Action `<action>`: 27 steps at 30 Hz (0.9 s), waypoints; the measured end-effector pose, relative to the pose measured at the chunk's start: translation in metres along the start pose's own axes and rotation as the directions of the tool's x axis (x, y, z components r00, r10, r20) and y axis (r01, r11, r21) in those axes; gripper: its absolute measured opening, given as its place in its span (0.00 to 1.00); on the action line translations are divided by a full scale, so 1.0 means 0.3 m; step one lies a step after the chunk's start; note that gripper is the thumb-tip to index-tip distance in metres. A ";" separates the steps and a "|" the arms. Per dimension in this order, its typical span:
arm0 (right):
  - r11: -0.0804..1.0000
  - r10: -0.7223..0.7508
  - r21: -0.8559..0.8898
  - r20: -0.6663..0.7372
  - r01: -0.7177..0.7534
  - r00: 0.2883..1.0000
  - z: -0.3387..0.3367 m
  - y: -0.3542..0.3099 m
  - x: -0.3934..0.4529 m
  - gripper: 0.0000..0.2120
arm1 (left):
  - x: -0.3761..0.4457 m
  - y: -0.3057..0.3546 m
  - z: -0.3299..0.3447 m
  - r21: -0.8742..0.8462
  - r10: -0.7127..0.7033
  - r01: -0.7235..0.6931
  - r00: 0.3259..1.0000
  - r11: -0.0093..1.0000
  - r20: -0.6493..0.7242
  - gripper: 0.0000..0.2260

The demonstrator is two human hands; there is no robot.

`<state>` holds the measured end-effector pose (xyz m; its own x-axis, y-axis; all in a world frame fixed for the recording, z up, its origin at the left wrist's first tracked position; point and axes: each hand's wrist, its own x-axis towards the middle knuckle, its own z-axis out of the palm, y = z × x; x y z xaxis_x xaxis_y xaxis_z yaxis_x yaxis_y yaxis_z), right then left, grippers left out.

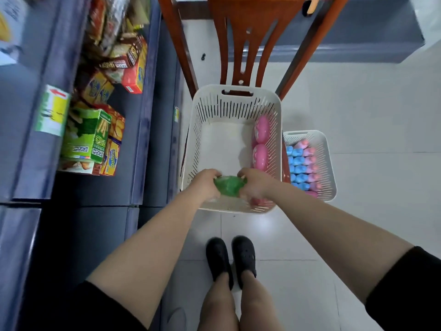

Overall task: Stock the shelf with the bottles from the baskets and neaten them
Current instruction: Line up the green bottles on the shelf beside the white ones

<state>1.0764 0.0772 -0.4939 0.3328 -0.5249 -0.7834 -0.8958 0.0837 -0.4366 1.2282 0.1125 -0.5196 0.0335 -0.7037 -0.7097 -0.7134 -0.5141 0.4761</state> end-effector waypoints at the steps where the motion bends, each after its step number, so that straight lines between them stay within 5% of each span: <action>1: 0.999 -0.018 0.030 -0.015 0.019 1.000 -0.035 -0.028 -0.037 0.31 | -0.036 0.022 -0.039 -0.015 0.027 -0.028 0.999 1.000 -0.035 0.27; 7: 0.953 -0.194 0.201 -0.177 0.228 0.965 -0.242 -0.203 -0.301 0.29 | -0.279 0.167 -0.287 -0.088 0.174 -0.198 0.958 0.976 -0.229 0.24; 12: 0.893 -0.403 0.046 -0.357 0.447 0.843 -0.389 -0.353 -0.501 0.24 | -0.504 0.271 -0.485 -0.086 0.291 -0.355 0.863 0.931 -0.413 0.23; 17: 0.772 -0.584 -0.051 -0.448 0.633 0.677 -0.520 -0.510 -0.722 0.21 | -0.735 0.367 -0.647 -0.116 0.366 -0.526 0.717 0.842 -0.593 0.18; 21: 0.657 -0.631 0.058 -0.502 0.751 0.591 -0.587 -0.627 -0.900 0.16 | -0.921 0.437 -0.746 -0.068 0.412 -0.647 0.559 0.759 -0.720 0.13; 27: 0.463 -0.695 0.112 -0.571 0.879 0.438 -0.645 -0.786 -1.118 0.07 | -1.159 0.521 -0.846 -0.161 0.350 -0.793 0.428 0.587 -0.833 0.09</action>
<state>1.1190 0.0695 -0.0426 0.6000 -0.7712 0.2127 -0.0888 -0.3284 -0.9403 1.2827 0.1524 -0.0667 0.3479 -0.8898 0.2953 -0.3321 0.1775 0.9264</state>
